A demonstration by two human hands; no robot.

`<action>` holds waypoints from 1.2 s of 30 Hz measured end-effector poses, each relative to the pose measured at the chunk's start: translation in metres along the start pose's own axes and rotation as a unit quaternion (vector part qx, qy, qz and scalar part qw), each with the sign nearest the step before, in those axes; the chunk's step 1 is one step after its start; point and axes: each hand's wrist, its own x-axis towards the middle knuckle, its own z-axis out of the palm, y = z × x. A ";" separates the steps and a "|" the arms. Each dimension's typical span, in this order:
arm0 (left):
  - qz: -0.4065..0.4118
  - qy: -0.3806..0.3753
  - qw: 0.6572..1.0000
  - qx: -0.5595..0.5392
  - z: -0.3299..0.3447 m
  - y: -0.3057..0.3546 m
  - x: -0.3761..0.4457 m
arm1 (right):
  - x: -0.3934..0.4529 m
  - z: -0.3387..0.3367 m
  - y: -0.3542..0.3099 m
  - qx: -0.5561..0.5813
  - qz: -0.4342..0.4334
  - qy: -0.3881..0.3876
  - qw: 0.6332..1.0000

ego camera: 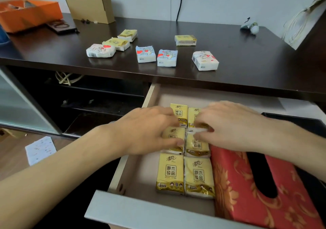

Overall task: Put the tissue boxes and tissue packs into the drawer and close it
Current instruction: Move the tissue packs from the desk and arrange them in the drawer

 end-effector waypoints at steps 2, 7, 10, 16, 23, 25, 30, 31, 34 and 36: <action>-0.010 0.004 1.000 -0.002 0.000 -0.004 0.010 | 0.011 0.002 0.009 -0.003 0.013 0.004 1.000; -0.031 -0.076 0.995 0.052 0.010 -0.009 0.028 | 0.032 0.013 0.017 0.003 0.040 -0.071 0.997; -0.040 -0.073 0.995 0.051 0.014 -0.010 0.031 | 0.033 0.018 0.019 0.015 0.037 -0.060 0.997; -0.036 -0.028 0.998 0.041 0.002 -0.012 0.032 | 0.032 0.004 0.023 0.075 0.060 0.008 0.995; -0.131 0.198 0.966 -0.100 -0.050 -0.045 0.027 | 0.061 -0.042 0.056 0.275 0.082 0.252 0.924; -0.150 0.250 0.949 -0.120 -0.060 -0.060 0.036 | 0.080 -0.049 0.062 0.294 0.073 0.289 0.908; -0.215 0.226 0.949 -0.056 -0.071 -0.107 0.075 | 0.142 -0.053 0.058 0.250 0.037 0.231 0.940; -0.230 0.201 0.951 -0.049 -0.071 -0.115 0.083 | 0.152 -0.054 0.055 0.252 0.032 0.211 0.944; -0.259 0.150 0.951 -0.080 -0.071 -0.132 0.098 | 0.173 -0.054 0.054 0.234 0.015 0.162 0.958; -0.265 0.126 0.950 -0.104 -0.071 -0.137 0.102 | 0.176 -0.052 0.057 0.222 0.016 0.142 0.965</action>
